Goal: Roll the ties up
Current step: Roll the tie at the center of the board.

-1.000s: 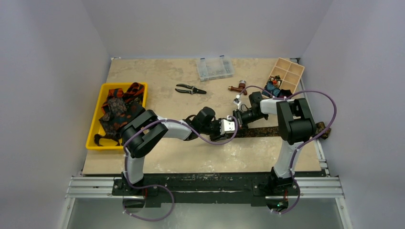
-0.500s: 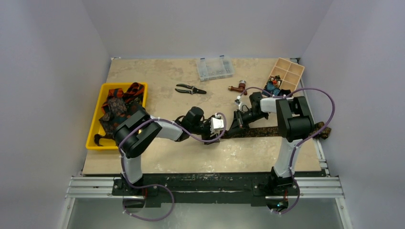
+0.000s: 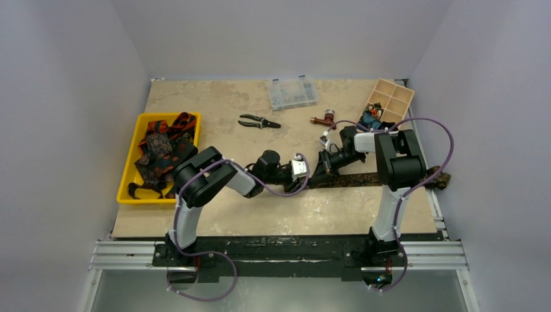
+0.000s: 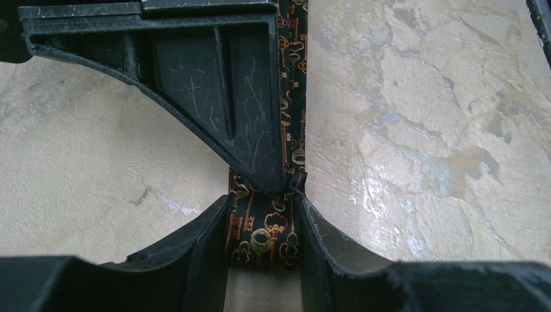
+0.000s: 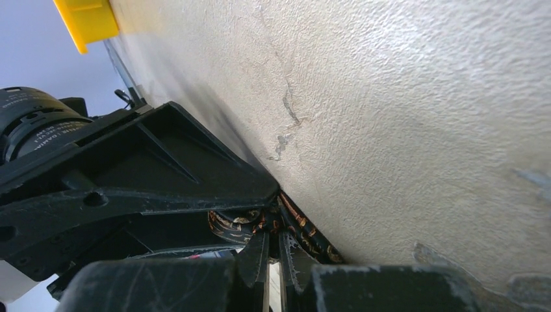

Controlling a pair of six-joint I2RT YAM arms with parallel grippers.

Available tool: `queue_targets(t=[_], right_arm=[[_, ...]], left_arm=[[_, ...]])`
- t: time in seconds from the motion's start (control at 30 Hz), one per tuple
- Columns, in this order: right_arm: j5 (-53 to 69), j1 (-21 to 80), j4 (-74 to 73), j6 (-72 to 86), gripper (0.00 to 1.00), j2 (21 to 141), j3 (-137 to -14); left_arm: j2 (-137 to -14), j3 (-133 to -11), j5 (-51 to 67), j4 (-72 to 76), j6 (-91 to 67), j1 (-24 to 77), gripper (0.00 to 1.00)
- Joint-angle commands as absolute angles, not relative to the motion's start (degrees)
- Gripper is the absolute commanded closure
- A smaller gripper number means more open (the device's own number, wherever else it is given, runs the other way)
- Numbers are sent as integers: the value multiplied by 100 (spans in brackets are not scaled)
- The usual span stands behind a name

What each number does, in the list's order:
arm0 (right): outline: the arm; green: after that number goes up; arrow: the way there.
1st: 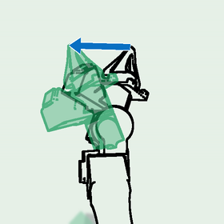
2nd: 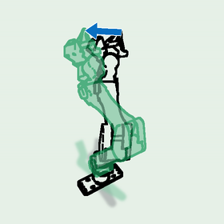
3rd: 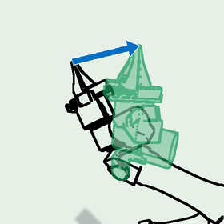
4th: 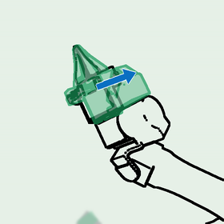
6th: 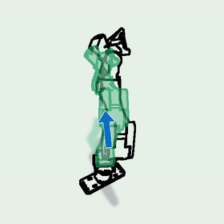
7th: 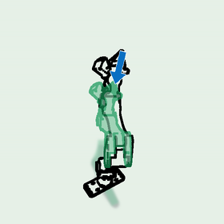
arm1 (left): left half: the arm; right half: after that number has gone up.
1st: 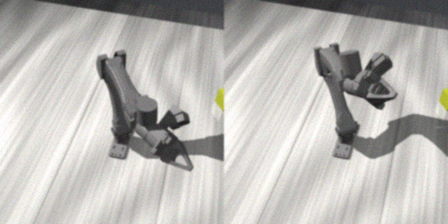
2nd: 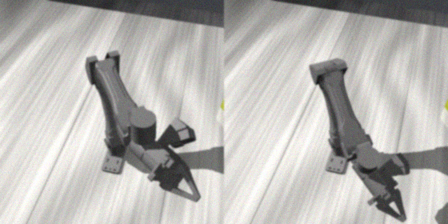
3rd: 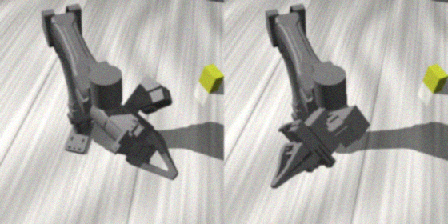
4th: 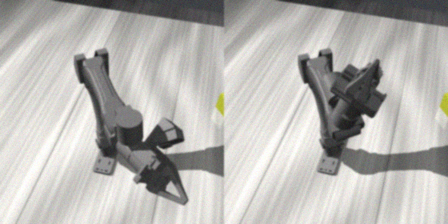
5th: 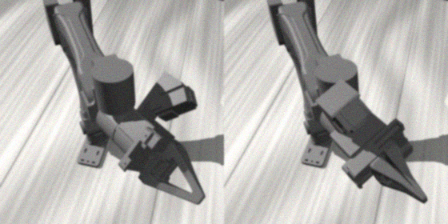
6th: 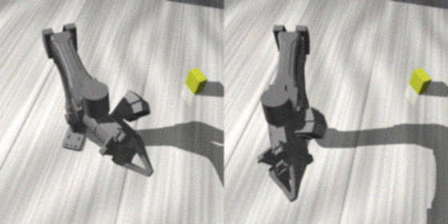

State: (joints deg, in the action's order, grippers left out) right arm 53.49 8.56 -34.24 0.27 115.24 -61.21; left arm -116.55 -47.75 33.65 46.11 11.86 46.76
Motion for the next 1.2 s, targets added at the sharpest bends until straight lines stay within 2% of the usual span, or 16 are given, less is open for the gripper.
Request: queue_targets(t=[0.0, 0.1, 0.17, 0.27, 0.53, 0.73, 0.97, 1.17], right_arm=[[4273, 903, -2881, -355, 100, 11708, -5984], [4378, 905, -2965, -378, 100, 11647, -5986], [4480, 905, -3118, -409, 83, 11494, -6038], [4578, 905, -3418, -499, 69, 11134, -6157], [5309, 932, -3724, -450, 55, 10377, -5967], [5748, 1167, -3155, 241, 55, 10600, -5858], [5688, 1255, -2723, 681, 57, 11062, -6000], [5302, 1256, -2825, 482, 87, 11381, -6059]], left_arm=[[-12120, -4568, 3071, 4837, 1030, 4839, 68], [-11885, -4548, 2783, 4162, 1377, 4895, 75], [-11589, -4587, 2559, 3445, 1625, 4901, 77], [-11250, -4701, 2231, 2403, 1892, 4909, 79], [-11055, -5162, 1844, 950, 1899, 4932, 74], [-11191, -5427, 1735, 711, 1845, 4983, 74], [-11285, -5566, 1695, 547, 1784, 5001, 74], [-11293, -5572, 1764, 480, 1831, 5010, 73]])
